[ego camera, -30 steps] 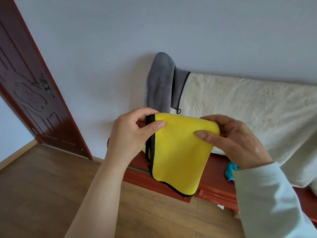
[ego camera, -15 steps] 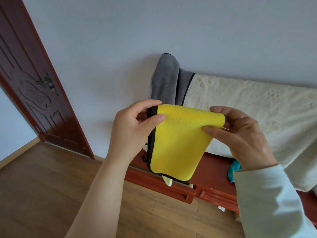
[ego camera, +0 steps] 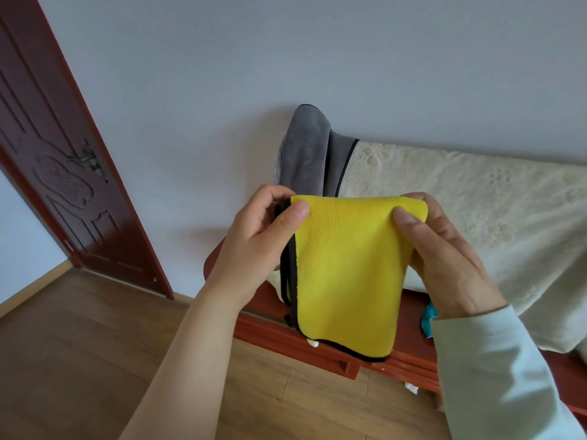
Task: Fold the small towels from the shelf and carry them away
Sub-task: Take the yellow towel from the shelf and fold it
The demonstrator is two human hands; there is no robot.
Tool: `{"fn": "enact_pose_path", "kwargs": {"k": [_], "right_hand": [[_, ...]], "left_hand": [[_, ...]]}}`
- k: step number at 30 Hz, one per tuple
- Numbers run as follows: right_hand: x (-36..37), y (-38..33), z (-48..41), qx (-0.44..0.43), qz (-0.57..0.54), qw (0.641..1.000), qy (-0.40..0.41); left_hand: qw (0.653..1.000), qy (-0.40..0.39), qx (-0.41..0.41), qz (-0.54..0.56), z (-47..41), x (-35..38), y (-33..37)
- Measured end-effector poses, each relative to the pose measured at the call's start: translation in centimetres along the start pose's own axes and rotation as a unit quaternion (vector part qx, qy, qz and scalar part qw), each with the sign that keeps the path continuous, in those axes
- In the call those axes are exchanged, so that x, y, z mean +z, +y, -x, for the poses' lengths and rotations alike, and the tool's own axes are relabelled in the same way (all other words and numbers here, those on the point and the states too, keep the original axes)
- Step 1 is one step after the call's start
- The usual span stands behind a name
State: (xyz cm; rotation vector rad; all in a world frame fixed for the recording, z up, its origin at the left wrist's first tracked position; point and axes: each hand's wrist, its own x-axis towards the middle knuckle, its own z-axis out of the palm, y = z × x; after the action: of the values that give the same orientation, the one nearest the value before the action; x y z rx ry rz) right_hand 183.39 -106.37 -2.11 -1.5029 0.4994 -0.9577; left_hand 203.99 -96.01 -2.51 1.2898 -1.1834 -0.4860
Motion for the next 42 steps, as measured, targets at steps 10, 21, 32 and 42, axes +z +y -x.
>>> {"fn": "enact_pose_path", "kwargs": {"k": [10, 21, 32, 42], "right_hand": [[0.8, -0.7, -0.3, 0.045, -0.137, 0.983, 0.116], [-1.8, 1.0, 0.3, 0.059, -0.051, 0.995, -0.064], [-1.7, 1.1, 1.4, 0.119, -0.084, 0.987, -0.068], [-1.5, 1.3, 1.7, 0.117, -0.183, 0.976, 0.024]], "left_hand": [[0.980, -0.098, -0.101, 0.140, 1.3, 2.7, -2.0], [0.975, -0.009, -0.102, 0.196, 0.7, 3.2, 0.9], [0.995, 0.020, -0.029, 0.098, 0.8, 3.0, 1.7], [0.976, -0.104, -0.077, 0.177, 2.4, 3.8, 0.2]]}}
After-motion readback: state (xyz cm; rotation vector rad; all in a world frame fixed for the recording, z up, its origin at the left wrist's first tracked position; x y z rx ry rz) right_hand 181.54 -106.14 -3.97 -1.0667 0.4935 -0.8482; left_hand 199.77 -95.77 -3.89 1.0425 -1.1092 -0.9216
